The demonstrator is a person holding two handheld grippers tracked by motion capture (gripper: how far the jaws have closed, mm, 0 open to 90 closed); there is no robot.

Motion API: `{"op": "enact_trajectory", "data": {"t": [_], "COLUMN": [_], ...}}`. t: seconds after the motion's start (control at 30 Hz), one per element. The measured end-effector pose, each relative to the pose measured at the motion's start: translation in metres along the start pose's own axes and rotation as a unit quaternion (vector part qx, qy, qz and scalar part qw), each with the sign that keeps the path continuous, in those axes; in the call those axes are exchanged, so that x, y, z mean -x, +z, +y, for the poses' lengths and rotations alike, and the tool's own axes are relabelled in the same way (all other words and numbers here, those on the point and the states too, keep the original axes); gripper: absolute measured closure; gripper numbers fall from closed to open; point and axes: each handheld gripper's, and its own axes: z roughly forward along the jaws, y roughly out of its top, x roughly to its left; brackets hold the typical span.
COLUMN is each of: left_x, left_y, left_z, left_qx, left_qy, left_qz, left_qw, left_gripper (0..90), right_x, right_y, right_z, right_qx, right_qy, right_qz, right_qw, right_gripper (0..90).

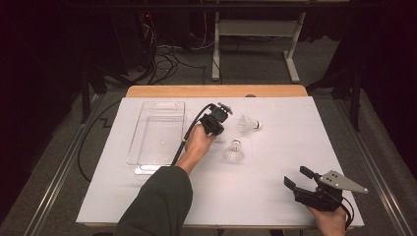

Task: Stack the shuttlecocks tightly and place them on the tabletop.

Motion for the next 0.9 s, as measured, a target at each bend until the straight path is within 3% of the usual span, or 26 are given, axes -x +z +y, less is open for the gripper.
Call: {"op": "enact_trajectory", "data": {"t": [0.33,0.77,0.9], "left_x": [0.0028,0.0044,0.0033], "left_y": [0.0069,0.0093,0.0093], "left_z": [0.0024,0.0040,0.0034], "left_qx": [-0.002,-0.020,-0.017], "left_qy": [-0.004,0.019,0.008], "left_qz": [0.007,0.017,0.012], "left_qw": [1.0000,0.9995,0.9997], "left_gripper": [87.0,88.1,87.8], "right_x": [0.0002,0.0000,-0.0003], "right_y": [-0.0005,-0.0009,-0.0016], "right_z": [-0.0001,-0.0002,-0.0003], "right_qx": [0.002,0.002,0.003], "right_qy": [0.001,0.002,0.001], "right_qz": [0.001,0.001,0.001], "right_qw": [1.0000,1.0000,1.0000], "right_gripper": [26.5,26.5,26.5]}}
